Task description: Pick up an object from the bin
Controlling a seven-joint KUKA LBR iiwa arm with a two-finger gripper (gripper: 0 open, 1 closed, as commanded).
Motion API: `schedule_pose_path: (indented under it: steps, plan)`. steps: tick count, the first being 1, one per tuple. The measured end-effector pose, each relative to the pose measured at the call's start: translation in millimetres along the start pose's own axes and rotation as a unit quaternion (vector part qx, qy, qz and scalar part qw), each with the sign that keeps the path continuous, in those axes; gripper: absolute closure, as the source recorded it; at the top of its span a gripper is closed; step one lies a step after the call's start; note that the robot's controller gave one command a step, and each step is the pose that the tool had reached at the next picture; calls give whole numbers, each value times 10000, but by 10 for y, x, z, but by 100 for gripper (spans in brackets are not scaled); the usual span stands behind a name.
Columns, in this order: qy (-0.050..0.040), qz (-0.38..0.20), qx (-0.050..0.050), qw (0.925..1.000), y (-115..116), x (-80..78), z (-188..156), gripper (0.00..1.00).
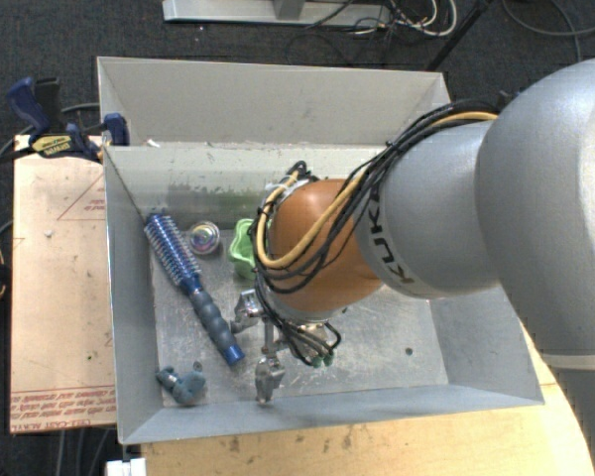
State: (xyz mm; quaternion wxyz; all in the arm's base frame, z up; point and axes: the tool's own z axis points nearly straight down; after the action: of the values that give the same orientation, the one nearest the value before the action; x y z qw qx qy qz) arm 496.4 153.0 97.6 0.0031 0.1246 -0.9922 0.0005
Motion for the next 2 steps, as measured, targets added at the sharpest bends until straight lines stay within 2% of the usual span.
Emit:
schedule_pose_path:
  steps: [1, 2]
  plan:
    - [-38, -166, 0, 9999, 62, -196, 259, 0]
    - [-64, -165, -12, 9998, 73, -209, 225, 100]
